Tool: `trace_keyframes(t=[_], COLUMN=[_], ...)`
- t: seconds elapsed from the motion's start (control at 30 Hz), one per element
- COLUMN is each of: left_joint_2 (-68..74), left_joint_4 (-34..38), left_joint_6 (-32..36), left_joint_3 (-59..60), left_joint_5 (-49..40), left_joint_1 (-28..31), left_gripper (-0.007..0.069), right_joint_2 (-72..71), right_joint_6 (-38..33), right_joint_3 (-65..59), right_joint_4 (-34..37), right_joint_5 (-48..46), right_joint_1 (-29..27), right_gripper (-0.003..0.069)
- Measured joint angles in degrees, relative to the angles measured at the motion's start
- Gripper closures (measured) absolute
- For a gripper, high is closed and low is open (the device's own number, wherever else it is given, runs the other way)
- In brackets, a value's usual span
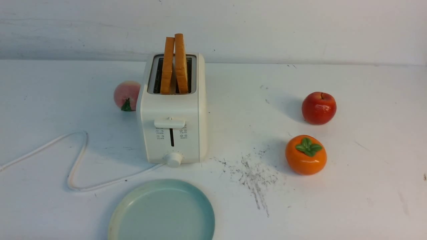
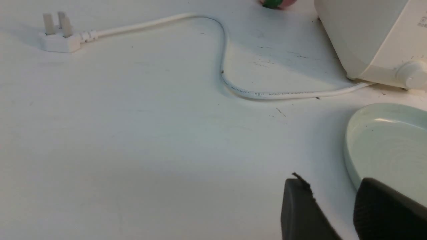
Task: Take toasted bread from bread machine on white table place on plate.
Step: 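Reach for a toast slice standing in the toaster with the left gripper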
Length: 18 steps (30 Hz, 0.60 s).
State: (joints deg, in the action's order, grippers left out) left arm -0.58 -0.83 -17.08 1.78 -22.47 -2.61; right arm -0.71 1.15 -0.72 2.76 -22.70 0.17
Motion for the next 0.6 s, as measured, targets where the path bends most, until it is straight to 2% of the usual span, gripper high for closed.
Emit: trace_keyframes(t=[0.4, 0.47, 0.6], left_joint_2=[0.0, 0.0, 0.0], left_joint_4=[0.33, 2.05, 7.76], left_joint_6=[0.0, 0.0, 0.0], left_joint_3=[0.0, 0.0, 0.0], left_joint_5=[1.99, 3.52, 7.81], left_joint_1=[0.0, 0.0, 0.0], left_gripper=[0.0386, 0.0386, 0.0386], right_joint_2=[0.0, 0.0, 0.0], right_joint_6=[0.0, 0.57, 5.36], right_joint_3=[0.0, -0.05, -0.67], right_joint_4=[0.06, 2.41, 14.71], right_joint_5=[0.0, 1.0, 5.29], right_joint_1=[0.0, 0.0, 0.0], right_gripper=[0.0419, 0.0419, 0.0419])
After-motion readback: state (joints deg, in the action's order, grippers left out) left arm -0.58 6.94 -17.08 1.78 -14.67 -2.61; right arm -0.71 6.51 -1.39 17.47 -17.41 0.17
